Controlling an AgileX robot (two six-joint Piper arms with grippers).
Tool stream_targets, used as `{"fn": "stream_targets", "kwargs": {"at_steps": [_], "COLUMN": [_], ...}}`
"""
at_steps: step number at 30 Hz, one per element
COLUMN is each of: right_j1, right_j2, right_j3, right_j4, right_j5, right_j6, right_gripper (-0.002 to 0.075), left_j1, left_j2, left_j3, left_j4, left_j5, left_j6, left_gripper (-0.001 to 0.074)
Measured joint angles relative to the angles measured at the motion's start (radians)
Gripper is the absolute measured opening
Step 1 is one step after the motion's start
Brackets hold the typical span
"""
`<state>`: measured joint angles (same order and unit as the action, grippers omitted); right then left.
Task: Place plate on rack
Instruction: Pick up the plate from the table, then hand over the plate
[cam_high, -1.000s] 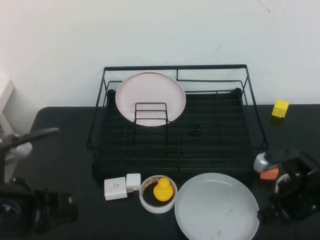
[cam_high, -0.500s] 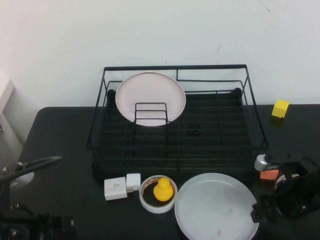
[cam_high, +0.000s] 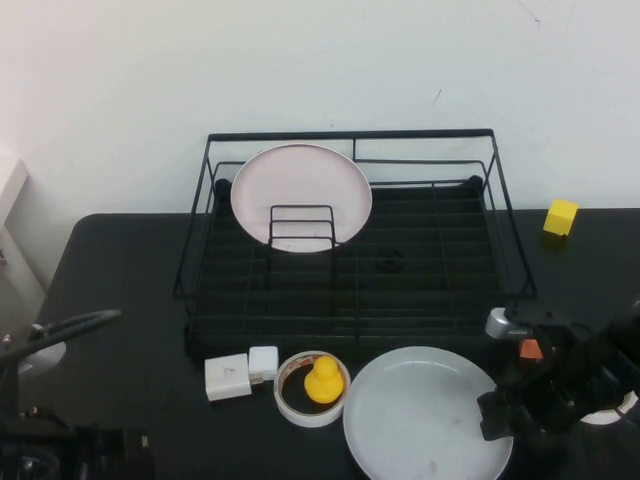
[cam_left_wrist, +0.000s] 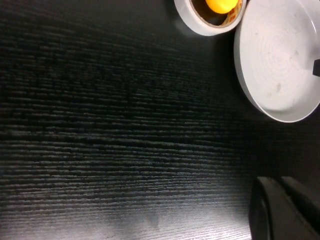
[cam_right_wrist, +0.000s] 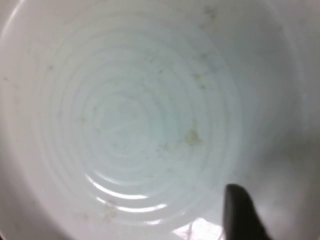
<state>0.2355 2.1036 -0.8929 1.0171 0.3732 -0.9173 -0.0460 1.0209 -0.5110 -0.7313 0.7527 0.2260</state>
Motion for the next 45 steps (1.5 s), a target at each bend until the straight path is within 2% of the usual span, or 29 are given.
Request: {"fn": "stream_targets", "kwargs": {"at_steps": [4,6,11,14,21,24,26,28,31,34,36,39,41,45], "right_j1": [0.000,0.000,0.002,0.002,0.004,0.031,0.061,0.100,0.155,0.194,0.210,0.221,0.221,0.221], "right_j2": [0.011,0.017,0.018,-0.009,-0.243,-0.362,-0.438,-0.490,-0.532,-0.540,-0.540,-0.540,-0.540,-0.540], "right_j3": [0.000,-0.001,0.002,0.019,0.061,0.061,0.063,0.063,0.063,0.065,0.069,0.071,0.071,0.071], "right_j4": [0.009,0.015,0.017,0.017,0.044,0.085,0.123,0.153,0.187,0.229,0.264,0.326,0.367,0.457], "right_j5": [0.004,0.011,0.043,0.051,0.184,0.223,0.227,0.227,0.216,0.211,0.211,0.210,0.212,0.245], "right_j6": [-0.008,-0.013,-0.034,-0.065,-0.155,-0.183,-0.199,-0.210,-0.219,-0.237,-0.255,-0.300,-0.334,-0.433], "right_gripper": [0.0108,0.0046,0.0011,0.0009,0.0009,0.0009,0.0009,0.0009,0.0009,0.0009,0.0009,0.0009,0.0009,0.0010], "left_j1": [0.000,0.000,0.000,0.000,0.000,0.000,0.000,0.000,0.000,0.000,0.000,0.000,0.000,0.000], "left_j2": [0.000,0.000,0.000,0.000,0.000,0.000,0.000,0.000,0.000,0.000,0.000,0.000,0.000,0.000], "left_j3": [0.000,0.000,0.000,0.000,0.000,0.000,0.000,0.000,0.000,0.000,0.000,0.000,0.000,0.000], "left_j4": [-0.002,-0.004,-0.051,-0.153,-0.390,-0.451,-0.481,-0.507,-0.531,-0.544,-0.546,-0.546,-0.543,-0.523], "left_j5": [0.000,0.000,0.011,0.045,0.084,0.084,0.076,0.066,0.055,0.051,0.049,0.049,0.049,0.049], "left_j6": [0.000,0.000,0.035,0.106,0.232,0.320,0.368,0.423,0.498,0.536,0.558,0.579,0.583,0.591], "left_gripper": [-0.0002,-0.0002,-0.0003,-0.0002,0.0011,0.0099,0.0199,0.0330,0.0472,0.0513,0.0505,0.0442,0.0363,0.0113]}}
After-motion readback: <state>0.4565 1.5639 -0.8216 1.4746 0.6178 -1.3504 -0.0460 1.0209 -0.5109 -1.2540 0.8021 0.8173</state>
